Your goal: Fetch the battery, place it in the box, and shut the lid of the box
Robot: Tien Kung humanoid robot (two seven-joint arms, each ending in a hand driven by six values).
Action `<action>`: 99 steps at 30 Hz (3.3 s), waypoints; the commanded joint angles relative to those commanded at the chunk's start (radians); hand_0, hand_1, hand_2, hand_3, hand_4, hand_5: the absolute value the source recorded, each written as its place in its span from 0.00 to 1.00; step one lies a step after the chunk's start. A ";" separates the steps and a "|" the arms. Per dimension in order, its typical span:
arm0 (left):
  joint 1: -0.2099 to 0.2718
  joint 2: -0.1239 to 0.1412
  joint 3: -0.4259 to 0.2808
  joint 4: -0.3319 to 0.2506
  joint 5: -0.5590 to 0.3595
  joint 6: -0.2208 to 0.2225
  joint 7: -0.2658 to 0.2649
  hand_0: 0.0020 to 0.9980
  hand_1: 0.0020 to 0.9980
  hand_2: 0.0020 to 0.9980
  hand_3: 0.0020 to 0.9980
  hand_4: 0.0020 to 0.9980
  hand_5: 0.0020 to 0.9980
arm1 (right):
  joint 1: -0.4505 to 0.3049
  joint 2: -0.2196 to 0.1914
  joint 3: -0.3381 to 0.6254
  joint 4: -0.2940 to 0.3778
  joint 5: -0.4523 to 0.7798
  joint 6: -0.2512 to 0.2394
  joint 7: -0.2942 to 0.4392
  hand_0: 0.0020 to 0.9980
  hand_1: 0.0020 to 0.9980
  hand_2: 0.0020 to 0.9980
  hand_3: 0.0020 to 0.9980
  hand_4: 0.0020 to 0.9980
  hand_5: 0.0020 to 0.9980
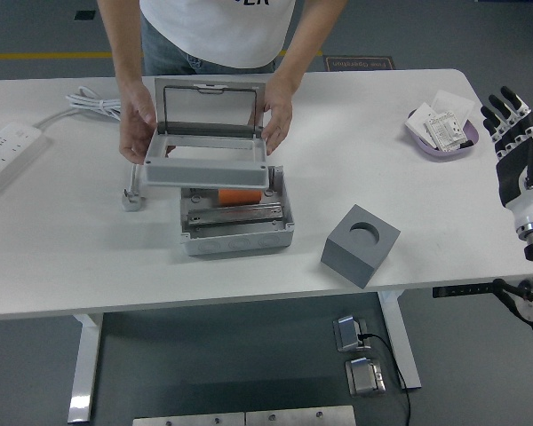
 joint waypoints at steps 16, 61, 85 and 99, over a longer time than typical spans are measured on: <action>-0.001 0.004 -0.009 0.000 0.007 0.000 0.002 0.73 0.76 0.75 0.77 0.62 0.42 | 0.005 -0.005 -0.005 0.000 -0.003 -0.002 -0.004 0.99 0.88 0.88 0.87 1.00 1.00; -0.004 0.003 -0.015 0.000 0.018 0.000 0.005 0.73 0.75 0.76 0.77 0.62 0.43 | -0.038 0.017 -0.170 0.057 -0.172 -0.208 0.111 0.88 0.79 0.81 0.85 1.00 0.98; -0.007 -0.004 0.041 0.000 -0.031 0.000 -0.003 0.73 0.76 0.76 0.77 0.62 0.43 | 0.076 0.052 -0.402 -0.081 -0.161 -0.163 0.085 0.81 0.79 0.79 0.86 0.86 0.39; -0.005 -0.006 0.086 0.000 -0.075 -0.001 -0.011 0.74 0.76 0.76 0.77 0.62 0.43 | 0.035 0.042 -0.406 -0.059 -0.167 -0.155 0.075 0.81 0.80 0.78 0.86 0.86 0.39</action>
